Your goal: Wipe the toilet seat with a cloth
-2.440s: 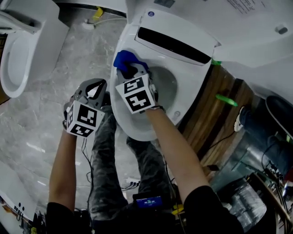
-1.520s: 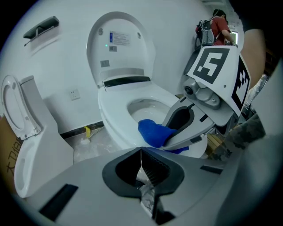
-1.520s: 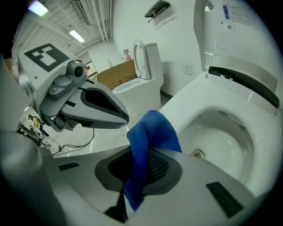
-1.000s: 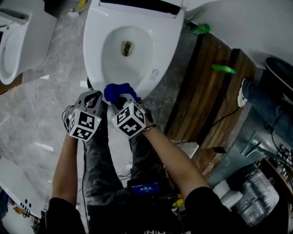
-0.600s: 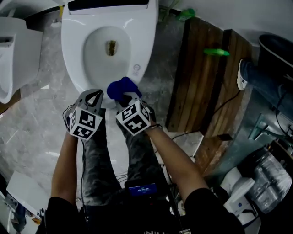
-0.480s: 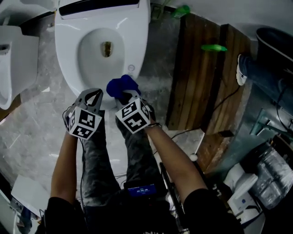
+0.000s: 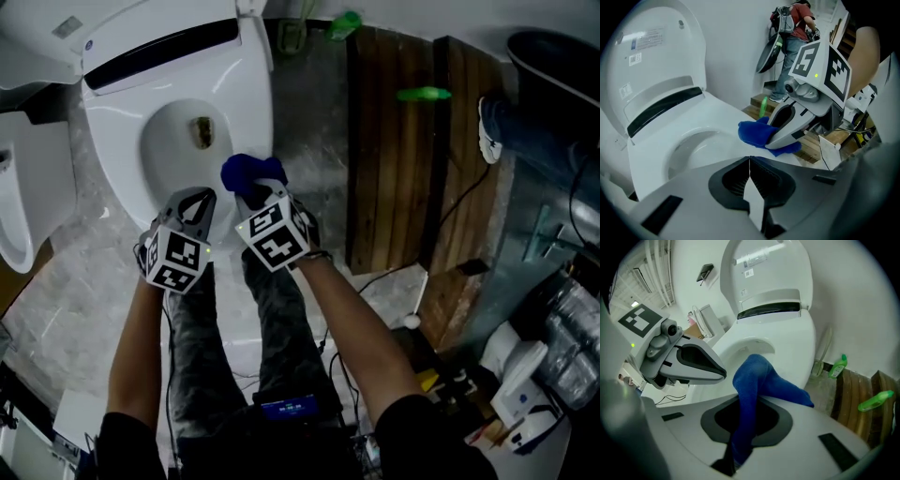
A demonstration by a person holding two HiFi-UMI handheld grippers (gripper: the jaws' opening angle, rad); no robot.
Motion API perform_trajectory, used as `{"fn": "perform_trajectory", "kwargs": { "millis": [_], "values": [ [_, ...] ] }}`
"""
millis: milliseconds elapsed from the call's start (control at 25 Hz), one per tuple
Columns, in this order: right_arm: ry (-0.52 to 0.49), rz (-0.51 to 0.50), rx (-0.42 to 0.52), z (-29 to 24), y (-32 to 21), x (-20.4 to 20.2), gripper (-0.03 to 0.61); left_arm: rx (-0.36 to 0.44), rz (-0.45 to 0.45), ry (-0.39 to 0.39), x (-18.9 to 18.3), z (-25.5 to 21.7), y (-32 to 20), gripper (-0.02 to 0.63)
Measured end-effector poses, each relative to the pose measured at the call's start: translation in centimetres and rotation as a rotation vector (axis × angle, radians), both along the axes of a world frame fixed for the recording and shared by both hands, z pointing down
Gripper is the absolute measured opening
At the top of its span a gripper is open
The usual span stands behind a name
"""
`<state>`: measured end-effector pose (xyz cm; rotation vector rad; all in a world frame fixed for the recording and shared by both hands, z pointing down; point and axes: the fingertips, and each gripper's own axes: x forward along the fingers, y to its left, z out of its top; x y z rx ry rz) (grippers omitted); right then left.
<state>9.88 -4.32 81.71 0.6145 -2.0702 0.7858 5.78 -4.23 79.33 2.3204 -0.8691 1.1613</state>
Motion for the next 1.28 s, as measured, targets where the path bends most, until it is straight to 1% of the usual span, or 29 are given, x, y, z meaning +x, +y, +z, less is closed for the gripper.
{"fn": "perform_trajectory", "kwargs": {
  "millis": [200, 440, 720, 960, 1280],
  "values": [
    [0.025, 0.051, 0.02, 0.2, -4.7, 0.1, 0.05, 0.018, 0.013, 0.002, -1.0, -0.3, -3.7, 0.012],
    [0.054, 0.094, 0.061, -0.1, -10.8, -0.6, 0.051, 0.049, 0.007, 0.015, -2.5, -1.0, -8.2, 0.012],
    [0.066, 0.138, 0.103, -0.8, -17.5, -2.5, 0.049, 0.091, -0.008, 0.024, -4.3, -1.8, -13.1, 0.012],
    [0.078, 0.118, 0.137, -0.9, -20.3, -4.9, 0.049, 0.112, -0.028, 0.016, -7.1, -2.3, -15.1, 0.012],
    [0.068, 0.056, 0.178, -0.9, -21.1, -9.5, 0.051, 0.119, -0.094, -0.002, -12.7, -2.2, -14.8, 0.012]
  ]
}}
